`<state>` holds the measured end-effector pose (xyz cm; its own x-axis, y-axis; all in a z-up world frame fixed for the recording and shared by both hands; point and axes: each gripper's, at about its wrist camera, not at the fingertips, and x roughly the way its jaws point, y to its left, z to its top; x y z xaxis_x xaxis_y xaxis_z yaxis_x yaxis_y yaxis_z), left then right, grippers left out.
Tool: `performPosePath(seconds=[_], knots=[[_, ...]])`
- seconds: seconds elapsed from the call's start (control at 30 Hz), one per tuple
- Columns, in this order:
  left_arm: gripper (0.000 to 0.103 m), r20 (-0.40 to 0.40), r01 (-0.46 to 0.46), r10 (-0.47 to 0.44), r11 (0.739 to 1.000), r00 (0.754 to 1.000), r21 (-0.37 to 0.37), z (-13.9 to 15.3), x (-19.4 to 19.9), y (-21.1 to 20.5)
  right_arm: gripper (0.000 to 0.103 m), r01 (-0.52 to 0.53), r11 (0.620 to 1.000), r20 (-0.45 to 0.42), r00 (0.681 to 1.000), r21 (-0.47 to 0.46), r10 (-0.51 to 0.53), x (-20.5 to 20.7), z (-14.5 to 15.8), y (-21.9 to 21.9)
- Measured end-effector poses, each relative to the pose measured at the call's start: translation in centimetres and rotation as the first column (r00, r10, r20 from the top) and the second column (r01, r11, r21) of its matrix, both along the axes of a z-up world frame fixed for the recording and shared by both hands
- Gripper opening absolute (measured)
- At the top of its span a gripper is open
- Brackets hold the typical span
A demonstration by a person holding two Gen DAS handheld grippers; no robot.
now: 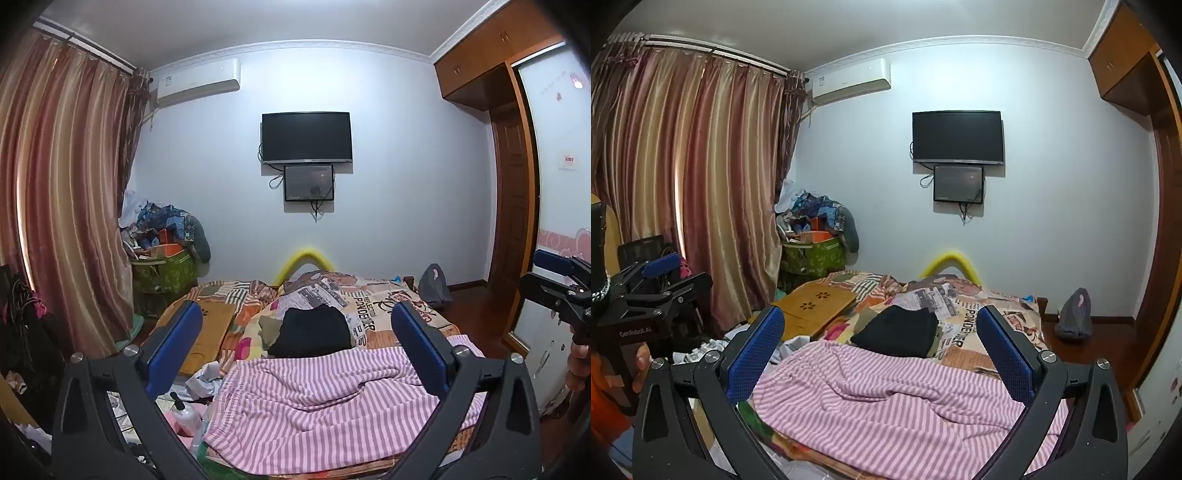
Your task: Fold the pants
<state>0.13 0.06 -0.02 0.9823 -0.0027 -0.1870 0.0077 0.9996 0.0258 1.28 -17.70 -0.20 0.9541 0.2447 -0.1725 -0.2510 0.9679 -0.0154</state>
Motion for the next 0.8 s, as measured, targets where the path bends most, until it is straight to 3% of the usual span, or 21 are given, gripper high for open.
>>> performPosePath(seconds=[0.8], knots=[[0.103, -0.028, 0.045, -0.045, 0.999, 0.999, -0.008, 0.3, 0.9, -0.3, 0.103, 0.041, 0.999, -0.031, 0.999, -0.011, -0.042, 0.0, 0.0, -0.7]])
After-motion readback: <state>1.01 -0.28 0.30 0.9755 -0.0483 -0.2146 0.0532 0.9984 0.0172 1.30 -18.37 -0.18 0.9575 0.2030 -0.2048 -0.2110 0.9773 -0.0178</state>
